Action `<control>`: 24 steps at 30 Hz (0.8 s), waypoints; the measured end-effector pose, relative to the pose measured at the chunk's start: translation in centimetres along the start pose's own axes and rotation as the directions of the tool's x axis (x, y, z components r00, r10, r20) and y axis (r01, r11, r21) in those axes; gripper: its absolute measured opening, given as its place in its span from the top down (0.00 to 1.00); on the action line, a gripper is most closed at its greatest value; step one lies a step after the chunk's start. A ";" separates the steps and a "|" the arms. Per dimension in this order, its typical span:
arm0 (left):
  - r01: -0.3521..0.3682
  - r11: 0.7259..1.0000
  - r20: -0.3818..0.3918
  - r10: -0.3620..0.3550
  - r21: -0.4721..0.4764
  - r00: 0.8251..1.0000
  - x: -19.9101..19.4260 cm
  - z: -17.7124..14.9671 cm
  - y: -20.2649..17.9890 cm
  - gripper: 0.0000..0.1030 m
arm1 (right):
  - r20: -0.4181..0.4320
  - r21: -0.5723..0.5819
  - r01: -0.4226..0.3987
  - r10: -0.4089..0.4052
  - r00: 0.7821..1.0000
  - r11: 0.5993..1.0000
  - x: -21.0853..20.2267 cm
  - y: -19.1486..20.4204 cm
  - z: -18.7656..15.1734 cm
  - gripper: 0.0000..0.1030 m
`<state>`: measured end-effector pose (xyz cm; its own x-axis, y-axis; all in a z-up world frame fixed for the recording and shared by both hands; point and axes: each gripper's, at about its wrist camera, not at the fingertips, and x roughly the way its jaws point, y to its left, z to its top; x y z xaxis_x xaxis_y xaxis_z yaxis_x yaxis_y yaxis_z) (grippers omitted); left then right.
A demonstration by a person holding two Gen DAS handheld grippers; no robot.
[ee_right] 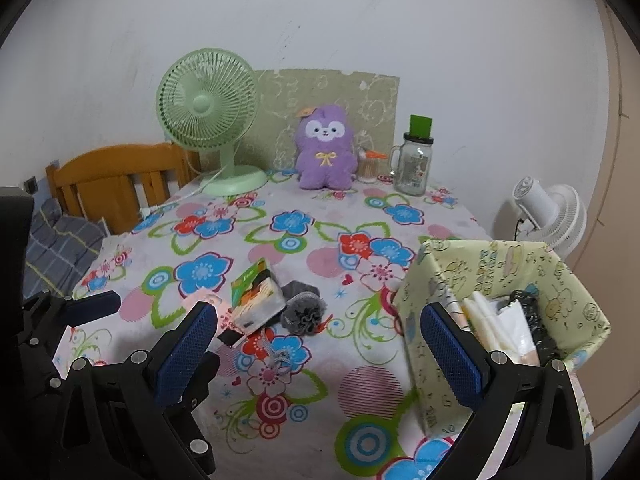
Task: Organize soft objects
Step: 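Move the right gripper toward the green tissue box while the left approaches the clear plastic bag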
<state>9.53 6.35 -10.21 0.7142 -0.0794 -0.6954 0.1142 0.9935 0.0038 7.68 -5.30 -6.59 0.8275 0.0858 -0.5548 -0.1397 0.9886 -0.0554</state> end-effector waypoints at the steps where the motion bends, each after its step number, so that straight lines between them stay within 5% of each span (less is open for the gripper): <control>1: -0.001 1.000 -0.007 0.001 -0.003 1.000 0.3 -0.1 0.2 0.00 | -0.003 -0.004 -0.001 0.001 1.000 1.000 0.2 0.1 -0.1 0.00; 24: -0.042 0.998 -0.132 0.035 -0.052 0.991 4.5 -3.0 2.2 0.01 | -0.127 -0.041 -0.059 0.053 0.990 0.997 5.3 2.2 -2.4 0.02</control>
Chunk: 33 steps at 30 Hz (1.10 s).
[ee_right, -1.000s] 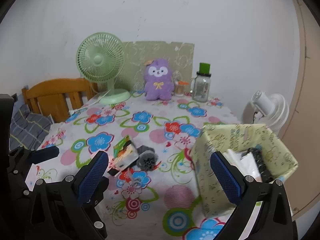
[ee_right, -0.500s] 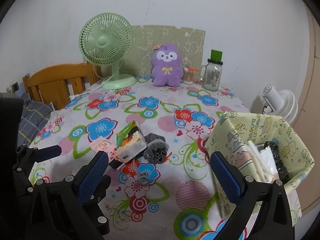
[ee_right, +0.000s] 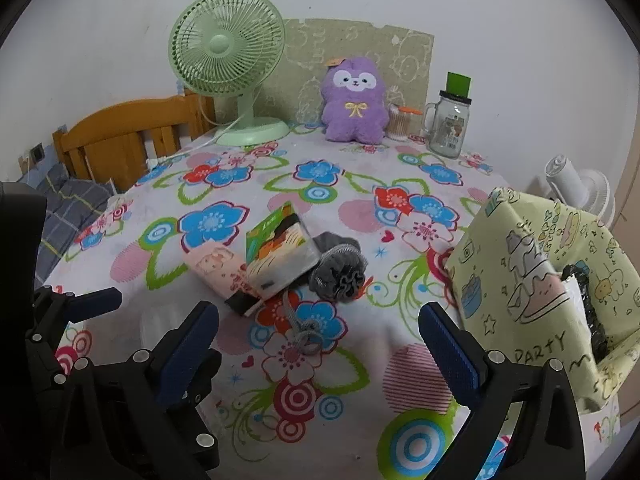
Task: Organize soft objects
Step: 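Move the right gripper toward the green tissue box while the left approaches the clear plastic bag, then grasp the green tissue box with the right gripper while the left grasps the clear plastic bag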
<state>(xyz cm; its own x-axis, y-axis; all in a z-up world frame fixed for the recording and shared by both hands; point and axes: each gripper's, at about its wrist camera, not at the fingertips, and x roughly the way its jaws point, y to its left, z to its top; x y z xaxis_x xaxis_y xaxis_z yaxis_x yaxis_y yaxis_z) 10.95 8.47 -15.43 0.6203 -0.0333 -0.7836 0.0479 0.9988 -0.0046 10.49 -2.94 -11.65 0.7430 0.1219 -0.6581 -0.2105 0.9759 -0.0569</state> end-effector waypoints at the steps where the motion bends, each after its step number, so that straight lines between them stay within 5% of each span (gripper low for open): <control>1: -0.001 1.000 -0.007 0.001 -0.003 1.000 0.1 -0.1 0.0 0.04 | -0.004 -0.002 -0.002 0.002 1.000 1.000 0.1 0.1 -0.1 0.02; 8: -0.006 1.000 -0.015 0.006 -0.026 1.000 0.4 -0.7 -0.2 0.24 | -0.025 -0.011 -0.007 0.006 1.000 1.000 0.5 0.5 -0.8 0.02; 16: 0.021 0.999 0.006 -0.021 -0.026 1.000 -0.1 -0.6 -0.4 0.64 | -0.032 -0.012 -0.009 0.009 0.999 1.000 0.7 0.6 -0.7 0.02; 22: 0.038 0.999 0.002 -0.038 -0.020 0.999 0.0 0.2 -0.4 0.75 | -0.025 -0.010 -0.013 0.013 1.000 1.000 1.0 0.6 -0.1 0.02; 33: 0.020 1.000 0.024 -0.020 -0.003 1.000 0.6 2.6 -0.3 0.77 | -0.009 -0.006 -0.029 0.029 1.000 1.000 2.1 0.6 1.8 0.02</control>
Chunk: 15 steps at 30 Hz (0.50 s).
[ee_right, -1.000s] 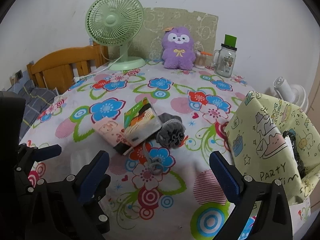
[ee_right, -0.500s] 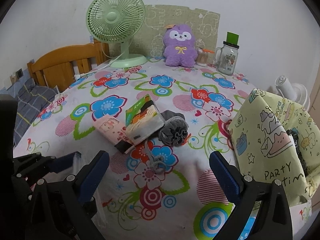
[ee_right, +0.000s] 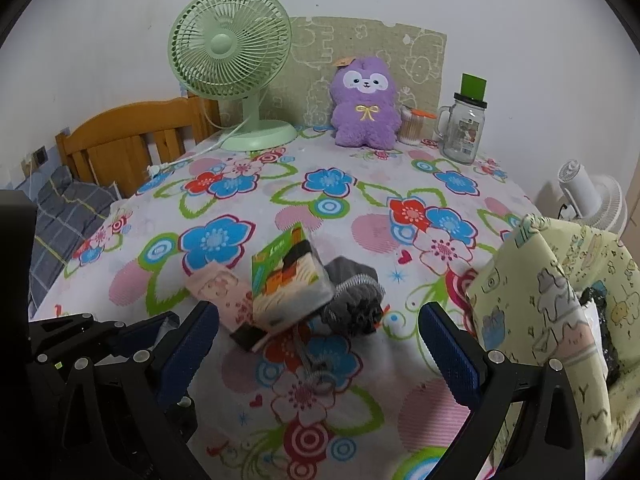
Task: Organize soft objects
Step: 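Grasp the green tissue box with the right gripper while the left grasps the clear plastic bag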
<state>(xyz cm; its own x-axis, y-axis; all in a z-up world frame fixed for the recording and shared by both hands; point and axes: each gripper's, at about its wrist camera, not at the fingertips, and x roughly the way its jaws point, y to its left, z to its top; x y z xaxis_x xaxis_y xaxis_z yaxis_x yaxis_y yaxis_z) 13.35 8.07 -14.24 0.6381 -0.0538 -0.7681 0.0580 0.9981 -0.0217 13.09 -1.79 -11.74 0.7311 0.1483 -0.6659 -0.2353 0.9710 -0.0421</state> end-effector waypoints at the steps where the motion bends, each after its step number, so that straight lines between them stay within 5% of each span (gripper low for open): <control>1: -0.001 1.000 0.003 0.001 0.002 1.000 0.1 0.2 0.0 0.77 | 0.000 0.003 -0.002 0.002 1.000 1.000 0.2 0.0 0.2 0.02; 15: 0.000 1.000 -0.013 0.000 0.010 1.000 2.3 2.7 0.6 0.76 | 0.001 0.009 -0.010 0.010 1.000 1.000 3.0 -0.3 2.9 0.08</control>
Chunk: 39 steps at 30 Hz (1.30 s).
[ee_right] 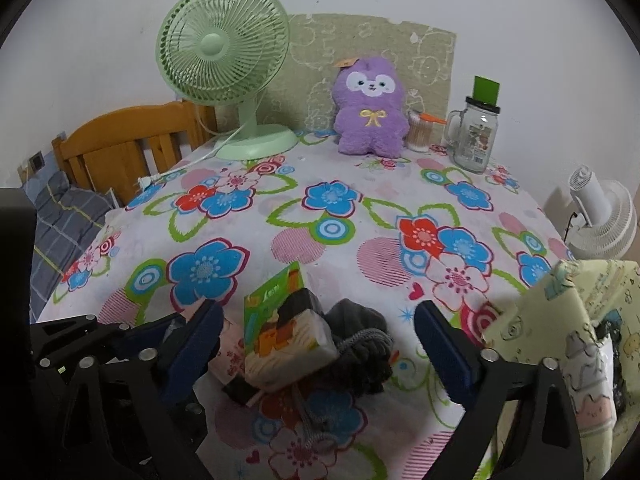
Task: Organize soft objects
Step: 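Grasp the green tissue box with the right gripper while the left grasps the clear plastic bag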
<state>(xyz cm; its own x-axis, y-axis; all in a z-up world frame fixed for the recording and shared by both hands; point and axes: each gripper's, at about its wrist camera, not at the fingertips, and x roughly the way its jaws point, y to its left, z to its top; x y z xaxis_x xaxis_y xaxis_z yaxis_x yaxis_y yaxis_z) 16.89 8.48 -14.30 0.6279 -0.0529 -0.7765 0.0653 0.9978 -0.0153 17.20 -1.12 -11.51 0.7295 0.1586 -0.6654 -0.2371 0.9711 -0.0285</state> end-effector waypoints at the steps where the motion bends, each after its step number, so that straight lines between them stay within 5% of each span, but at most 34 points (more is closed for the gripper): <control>1: -0.004 1.000 -0.003 0.004 0.000 1.000 0.1 0.0 0.0 0.73 | -0.005 -0.004 -0.003 0.003 1.000 1.000 0.3 0.1 0.1 0.09; 6: -0.048 0.999 0.012 0.048 0.011 0.999 -0.1 -0.2 0.0 0.58 | -0.044 -0.018 -0.031 0.030 0.999 0.999 1.5 0.6 0.2 0.23; 11: -0.082 0.996 0.008 0.082 0.014 0.997 -0.2 -0.8 0.4 0.45 | -0.101 -0.027 -0.061 0.058 0.993 0.998 2.3 1.1 -0.2 0.52; 14: -0.086 0.996 0.002 0.086 0.002 0.996 -0.4 -1.3 0.6 0.38 | -0.128 -0.027 -0.076 0.072 0.989 0.997 2.6 1.3 -0.5 0.61; 23: -0.061 0.998 -0.029 0.061 -0.033 0.998 -0.7 -2.7 0.7 0.36 | -0.102 -0.074 -0.052 0.045 0.994 0.996 1.2 2.0 -1.4 0.71; 34: -0.019 0.999 -0.026 0.018 -0.030 0.999 -1.4 -3.8 0.1 0.78 | -0.090 -0.059 -0.045 0.040 0.995 0.997 -0.6 1.7 -2.7 0.73; 39: -0.021 1.000 -0.014 0.021 -0.019 1.000 -1.9 -3.7 -0.6 0.83 | -0.090 -0.042 -0.047 0.043 0.995 0.998 -1.2 1.2 -2.9 0.75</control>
<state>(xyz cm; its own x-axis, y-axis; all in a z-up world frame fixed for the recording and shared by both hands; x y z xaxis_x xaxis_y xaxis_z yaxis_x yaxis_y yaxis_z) 12.75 8.14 -15.15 0.6178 -0.0314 -0.7857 0.0374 0.9992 -0.0106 14.16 -0.62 -12.97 0.6580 0.1835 -0.7303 -0.2980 0.9541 -0.0287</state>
